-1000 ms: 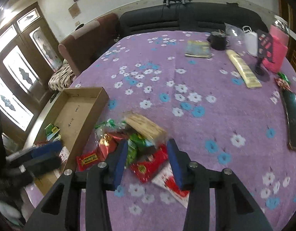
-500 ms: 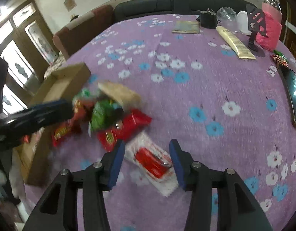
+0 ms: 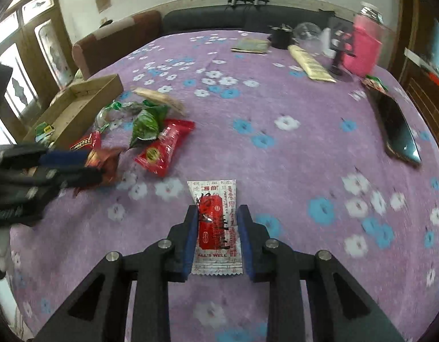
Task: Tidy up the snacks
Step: 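Grasp the red sausage packet with the right tool while the left tool grasps the red candy bag, then carry both packets over the tray and open both tools to release them, then grasp the green bag with the right tool while the left tool grasps the red bar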
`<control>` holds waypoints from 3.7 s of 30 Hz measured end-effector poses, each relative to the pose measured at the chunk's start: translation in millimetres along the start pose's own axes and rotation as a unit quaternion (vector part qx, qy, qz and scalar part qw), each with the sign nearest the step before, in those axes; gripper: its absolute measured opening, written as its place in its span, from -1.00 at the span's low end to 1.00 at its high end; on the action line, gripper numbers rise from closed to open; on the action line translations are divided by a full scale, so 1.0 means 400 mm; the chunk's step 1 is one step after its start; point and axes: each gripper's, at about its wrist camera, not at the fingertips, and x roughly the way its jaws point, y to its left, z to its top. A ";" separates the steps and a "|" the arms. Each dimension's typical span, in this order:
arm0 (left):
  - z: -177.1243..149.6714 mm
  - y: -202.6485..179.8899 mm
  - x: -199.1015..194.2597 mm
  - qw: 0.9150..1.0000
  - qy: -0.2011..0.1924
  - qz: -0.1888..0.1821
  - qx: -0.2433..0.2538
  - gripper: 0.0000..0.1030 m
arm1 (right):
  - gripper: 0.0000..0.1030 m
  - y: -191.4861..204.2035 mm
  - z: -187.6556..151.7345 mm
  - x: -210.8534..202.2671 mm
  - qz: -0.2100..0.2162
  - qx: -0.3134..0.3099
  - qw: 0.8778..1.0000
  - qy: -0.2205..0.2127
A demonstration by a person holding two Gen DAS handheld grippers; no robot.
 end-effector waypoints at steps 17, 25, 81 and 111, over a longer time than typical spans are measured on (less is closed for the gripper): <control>-0.023 -0.073 0.072 0.999 -0.018 0.021 0.022 -0.24 | -0.45 -0.010 -0.015 -0.006 0.017 0.016 0.999 -0.025; -0.066 0.012 -0.084 0.994 -0.074 -0.042 -0.064 -0.26 | -0.51 -0.004 -0.011 -0.044 0.023 0.031 0.998 -0.039; -0.273 0.463 -0.374 0.926 -0.220 0.066 -0.301 0.31 | -0.21 0.446 0.331 0.035 0.076 -0.052 0.994 -0.053; -0.199 0.256 -0.303 0.961 -0.184 0.010 -0.205 0.31 | -0.84 0.226 0.125 0.049 0.126 0.030 0.991 0.036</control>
